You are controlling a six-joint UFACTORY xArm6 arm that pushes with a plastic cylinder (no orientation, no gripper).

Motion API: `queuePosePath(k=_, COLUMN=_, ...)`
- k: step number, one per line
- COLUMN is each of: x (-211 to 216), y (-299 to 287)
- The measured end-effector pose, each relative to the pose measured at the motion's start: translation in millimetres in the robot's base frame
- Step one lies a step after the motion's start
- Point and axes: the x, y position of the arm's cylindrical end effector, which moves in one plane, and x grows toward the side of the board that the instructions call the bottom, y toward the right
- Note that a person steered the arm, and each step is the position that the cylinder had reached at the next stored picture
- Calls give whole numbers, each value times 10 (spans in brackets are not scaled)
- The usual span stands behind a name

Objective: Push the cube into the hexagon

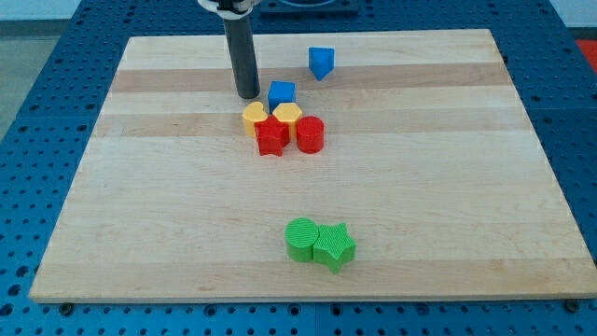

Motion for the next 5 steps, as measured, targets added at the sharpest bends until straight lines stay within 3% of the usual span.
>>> queuePosePath(k=5, x=-124, y=480)
